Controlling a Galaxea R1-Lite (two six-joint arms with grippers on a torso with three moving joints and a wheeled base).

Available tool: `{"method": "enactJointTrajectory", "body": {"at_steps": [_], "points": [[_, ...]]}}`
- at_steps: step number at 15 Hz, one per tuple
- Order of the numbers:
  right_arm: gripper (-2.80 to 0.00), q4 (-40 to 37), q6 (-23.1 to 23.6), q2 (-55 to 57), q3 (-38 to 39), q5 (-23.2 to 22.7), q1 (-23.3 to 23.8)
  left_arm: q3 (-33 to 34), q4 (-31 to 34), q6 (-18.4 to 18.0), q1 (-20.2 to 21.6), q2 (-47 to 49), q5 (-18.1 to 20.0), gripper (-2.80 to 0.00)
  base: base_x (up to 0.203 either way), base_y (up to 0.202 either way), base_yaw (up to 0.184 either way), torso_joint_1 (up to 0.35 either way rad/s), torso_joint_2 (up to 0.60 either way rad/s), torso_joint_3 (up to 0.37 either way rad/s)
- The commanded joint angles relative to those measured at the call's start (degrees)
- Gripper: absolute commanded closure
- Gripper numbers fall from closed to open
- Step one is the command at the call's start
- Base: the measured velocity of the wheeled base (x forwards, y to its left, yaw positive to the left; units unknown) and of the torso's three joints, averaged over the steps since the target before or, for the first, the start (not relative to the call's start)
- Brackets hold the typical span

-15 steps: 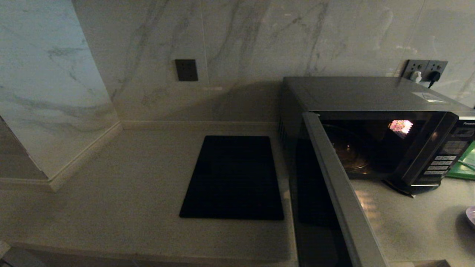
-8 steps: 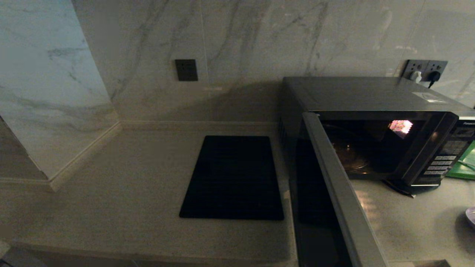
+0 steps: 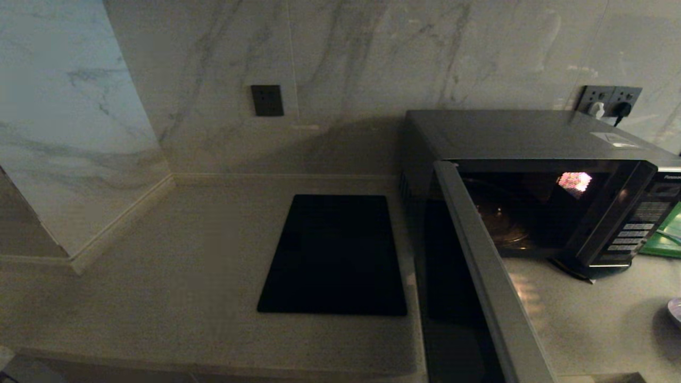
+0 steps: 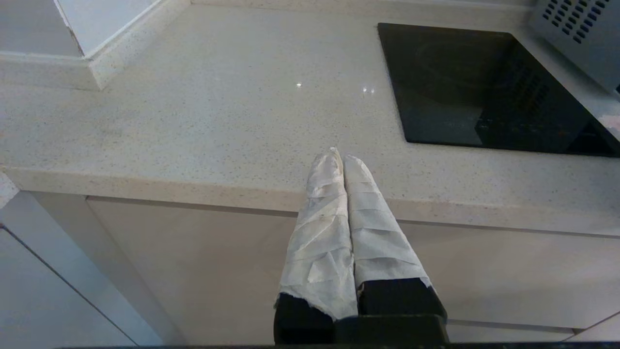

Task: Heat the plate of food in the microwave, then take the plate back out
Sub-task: Put the plate in the microwave oven

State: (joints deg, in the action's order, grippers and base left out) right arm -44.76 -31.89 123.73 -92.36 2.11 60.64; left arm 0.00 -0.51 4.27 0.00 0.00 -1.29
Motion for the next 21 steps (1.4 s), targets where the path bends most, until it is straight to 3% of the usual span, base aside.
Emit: {"method": "enactJointTrajectory", "body": {"at_steps": [1,14,21], "points": [[0.00,-0.2,-0.1,-0.4,-0.2,0.0,0.0,0.0,0.0,0.0,0.0,0.0,0.0,0.00,0.000,0.000,0.000,0.000,0.00,0.000],[0.00,-0.2,0.1,-5.5,1.9,-0.5,-0.2,0.0,0.0,0.0,0.0,0.0,0.0,0.00,0.000,0.000,0.000,0.000,0.00,0.000],[0.00,-0.3,0.2,-10.6,4.9,-3.6,-0.3,0.0,0.0,0.0,0.0,0.0,0.0,0.00,0.000,0.000,0.000,0.000,0.00,0.000]]}}
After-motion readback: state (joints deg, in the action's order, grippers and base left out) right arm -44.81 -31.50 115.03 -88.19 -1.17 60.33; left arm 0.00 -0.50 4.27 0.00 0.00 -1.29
